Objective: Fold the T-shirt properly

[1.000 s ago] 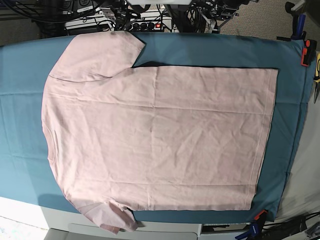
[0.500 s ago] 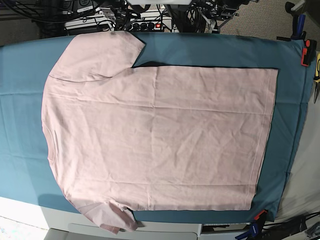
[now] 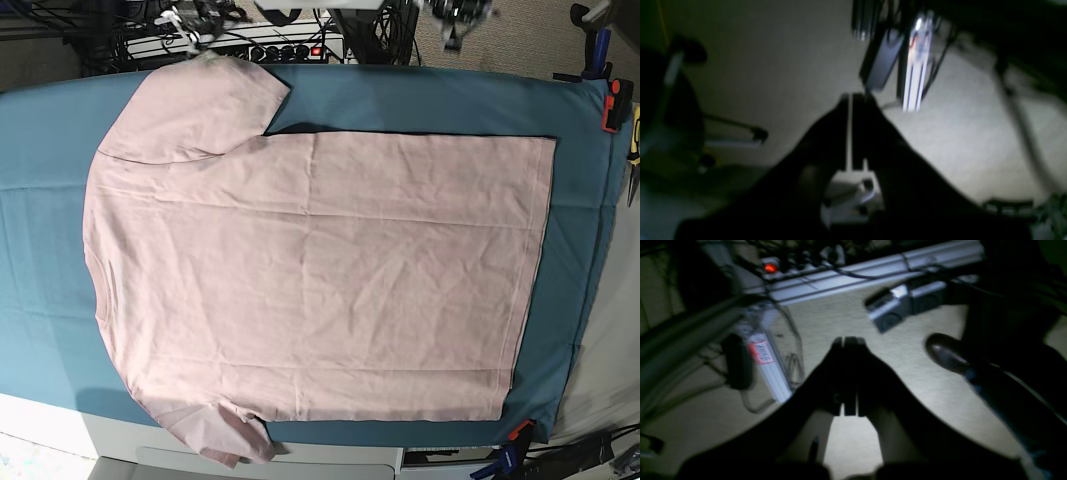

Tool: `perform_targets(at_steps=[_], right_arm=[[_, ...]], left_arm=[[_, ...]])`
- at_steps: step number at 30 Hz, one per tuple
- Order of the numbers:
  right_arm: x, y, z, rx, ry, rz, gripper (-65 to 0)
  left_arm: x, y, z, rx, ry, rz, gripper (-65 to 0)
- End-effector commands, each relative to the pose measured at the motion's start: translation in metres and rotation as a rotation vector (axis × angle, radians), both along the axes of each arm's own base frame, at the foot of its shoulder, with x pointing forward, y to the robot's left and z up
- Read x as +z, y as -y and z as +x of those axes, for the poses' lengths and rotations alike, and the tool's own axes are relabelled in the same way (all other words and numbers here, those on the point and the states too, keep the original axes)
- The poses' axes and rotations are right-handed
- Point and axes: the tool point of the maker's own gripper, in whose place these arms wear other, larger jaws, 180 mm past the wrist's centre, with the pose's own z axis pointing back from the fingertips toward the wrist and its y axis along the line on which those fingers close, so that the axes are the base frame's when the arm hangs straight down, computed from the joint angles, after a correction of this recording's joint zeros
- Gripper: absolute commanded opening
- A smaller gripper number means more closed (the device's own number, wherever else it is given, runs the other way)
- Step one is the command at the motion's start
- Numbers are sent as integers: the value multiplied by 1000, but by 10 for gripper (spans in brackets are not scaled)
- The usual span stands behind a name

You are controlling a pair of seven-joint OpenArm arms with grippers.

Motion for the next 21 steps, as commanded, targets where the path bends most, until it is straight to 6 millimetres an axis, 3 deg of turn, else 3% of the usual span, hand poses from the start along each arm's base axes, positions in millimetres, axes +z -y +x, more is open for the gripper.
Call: perform_targets(at_steps=[1, 7, 13, 17, 21], right_arm=[[6, 15, -1, 11, 13, -27, -650], [44, 57, -31, 103, 38, -104, -650], [110, 78, -41, 276, 116, -153, -650], [169, 87, -26, 264, 238, -183, -650], [237, 109, 14, 137, 406, -222, -650]], left_arm=[[4, -5, -6, -6, 7, 4, -615], [47, -23, -45, -65, 27, 14, -615], [125, -55, -57, -187, 40, 25, -615], [194, -76, -33, -314, 151, 70, -615], [263, -84, 22, -353, 328, 97, -615]])
